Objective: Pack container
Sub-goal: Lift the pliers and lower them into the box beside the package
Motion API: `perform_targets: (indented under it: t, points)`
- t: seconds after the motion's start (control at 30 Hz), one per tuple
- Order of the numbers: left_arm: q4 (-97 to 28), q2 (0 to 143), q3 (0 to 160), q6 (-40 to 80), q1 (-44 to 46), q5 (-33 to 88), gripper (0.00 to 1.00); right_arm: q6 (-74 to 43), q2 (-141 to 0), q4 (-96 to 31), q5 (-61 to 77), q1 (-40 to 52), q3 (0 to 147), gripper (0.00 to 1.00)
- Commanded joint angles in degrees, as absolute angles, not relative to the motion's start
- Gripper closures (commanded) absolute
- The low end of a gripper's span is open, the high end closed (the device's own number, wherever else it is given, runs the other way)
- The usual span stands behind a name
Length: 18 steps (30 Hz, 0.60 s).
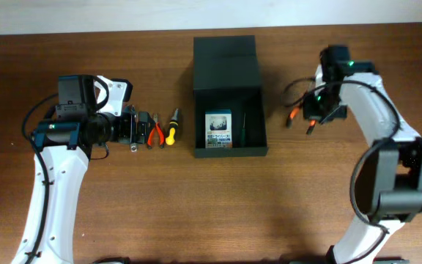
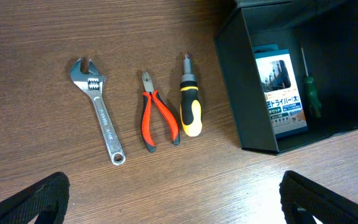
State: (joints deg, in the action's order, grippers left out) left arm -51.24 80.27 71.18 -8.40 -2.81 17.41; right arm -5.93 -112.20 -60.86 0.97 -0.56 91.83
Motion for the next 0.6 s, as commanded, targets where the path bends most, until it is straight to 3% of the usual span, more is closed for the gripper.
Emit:
perform_targets:
  t: [0.0,0.23,0.57]
  points:
    - [-51.3,80.4,72.2,-9.3,-3.1,18.2,0.01,-6.2,-106.9,-62.3,0.2,-0.3,98.3,0.96]
    - [-51.2,80.4,72.2,-9.3,-3.1,18.2,0.01,-6.2,-101.8,-67.0,0.9,3.5,106.2,0.96]
    - [-51.3,80.4,72.2,-9.3,-3.1,18.2,0.01,-8.4,-101.9,-68.4,-0.8,19.2,106.0,0.96]
